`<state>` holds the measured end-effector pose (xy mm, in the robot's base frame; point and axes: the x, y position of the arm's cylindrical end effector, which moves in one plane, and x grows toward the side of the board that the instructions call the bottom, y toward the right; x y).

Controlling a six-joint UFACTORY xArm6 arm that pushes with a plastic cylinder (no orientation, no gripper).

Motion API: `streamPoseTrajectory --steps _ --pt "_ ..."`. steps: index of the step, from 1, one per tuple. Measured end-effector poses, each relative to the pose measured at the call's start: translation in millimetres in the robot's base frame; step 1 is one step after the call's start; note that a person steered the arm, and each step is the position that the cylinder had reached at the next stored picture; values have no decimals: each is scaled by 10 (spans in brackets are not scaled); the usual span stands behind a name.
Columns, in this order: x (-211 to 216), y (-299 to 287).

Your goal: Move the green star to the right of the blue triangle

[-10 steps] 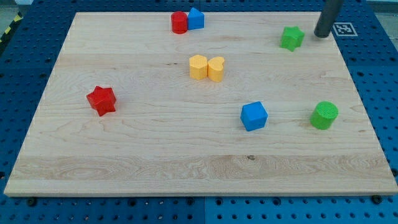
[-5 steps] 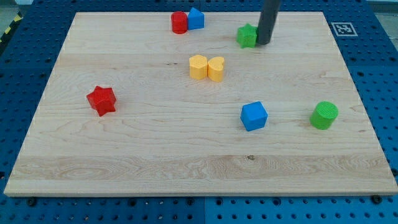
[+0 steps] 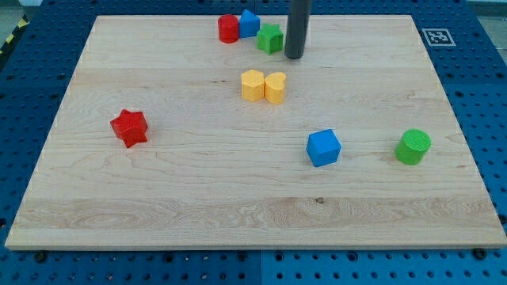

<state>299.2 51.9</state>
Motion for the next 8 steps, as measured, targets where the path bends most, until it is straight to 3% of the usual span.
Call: streamPoseTrajectory --steps 1,2,3,5,6,8 --pt "36 -367" --pt "-230 -568" --pt "-481 -517" --pt "-80 -352" --pt "-77 -77" --pt "-571 -24"
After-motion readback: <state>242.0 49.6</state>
